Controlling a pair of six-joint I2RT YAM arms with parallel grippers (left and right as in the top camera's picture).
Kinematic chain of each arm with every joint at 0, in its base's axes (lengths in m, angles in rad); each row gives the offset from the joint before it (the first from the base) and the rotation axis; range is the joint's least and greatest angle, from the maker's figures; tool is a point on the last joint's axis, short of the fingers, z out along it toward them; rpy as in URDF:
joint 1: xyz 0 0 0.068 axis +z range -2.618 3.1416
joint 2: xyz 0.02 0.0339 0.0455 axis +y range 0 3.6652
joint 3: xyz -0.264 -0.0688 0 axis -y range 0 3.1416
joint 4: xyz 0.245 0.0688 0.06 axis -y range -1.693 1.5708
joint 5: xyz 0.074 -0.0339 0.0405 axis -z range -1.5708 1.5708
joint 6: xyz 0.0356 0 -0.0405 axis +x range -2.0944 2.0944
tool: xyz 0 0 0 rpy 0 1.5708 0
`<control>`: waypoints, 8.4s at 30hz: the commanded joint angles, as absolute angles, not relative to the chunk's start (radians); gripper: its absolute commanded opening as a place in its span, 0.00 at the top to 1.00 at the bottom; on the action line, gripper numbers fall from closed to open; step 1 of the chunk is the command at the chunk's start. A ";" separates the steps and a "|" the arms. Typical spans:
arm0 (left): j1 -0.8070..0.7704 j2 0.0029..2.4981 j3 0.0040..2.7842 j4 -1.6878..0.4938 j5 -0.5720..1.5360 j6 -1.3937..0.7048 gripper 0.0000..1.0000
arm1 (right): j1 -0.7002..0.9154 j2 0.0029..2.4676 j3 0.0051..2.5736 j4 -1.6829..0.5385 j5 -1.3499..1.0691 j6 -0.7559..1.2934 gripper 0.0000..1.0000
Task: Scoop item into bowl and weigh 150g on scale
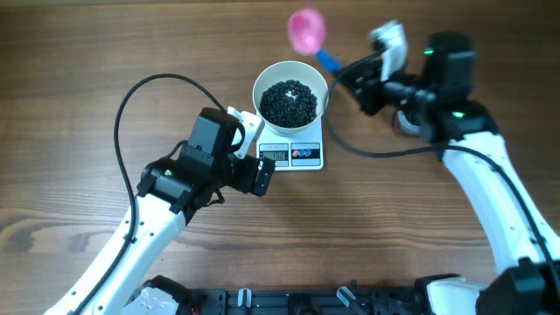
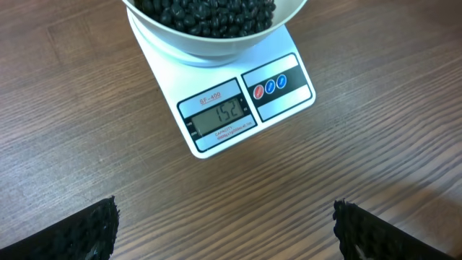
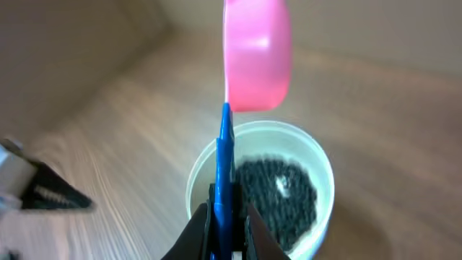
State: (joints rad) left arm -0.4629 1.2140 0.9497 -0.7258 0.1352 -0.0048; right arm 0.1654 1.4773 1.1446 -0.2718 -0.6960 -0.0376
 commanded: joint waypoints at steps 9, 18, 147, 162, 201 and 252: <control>-0.467 1.218 0.968 -0.723 0.130 -0.007 0.00 | 0.347 1.537 1.146 -0.404 -0.252 -0.522 0.96; -0.467 1.218 0.968 -0.723 0.130 -0.008 0.00 | 0.406 1.617 1.146 -0.388 -0.134 -0.607 0.96; -0.467 1.218 0.968 -0.723 0.130 -0.007 0.00 | 0.032 1.530 1.148 -0.352 -0.944 0.134 0.96; -0.467 1.218 0.968 -0.723 0.130 -0.007 0.00 | 0.032 1.530 1.148 -0.352 -0.941 0.133 0.96; -0.467 1.218 0.968 -0.723 0.130 -0.008 0.00 | -0.239 1.507 1.148 -0.360 -1.078 0.212 0.96; -0.467 1.218 0.968 -0.723 0.130 -0.007 0.00 | -0.181 1.411 1.134 -0.761 0.136 -0.471 0.96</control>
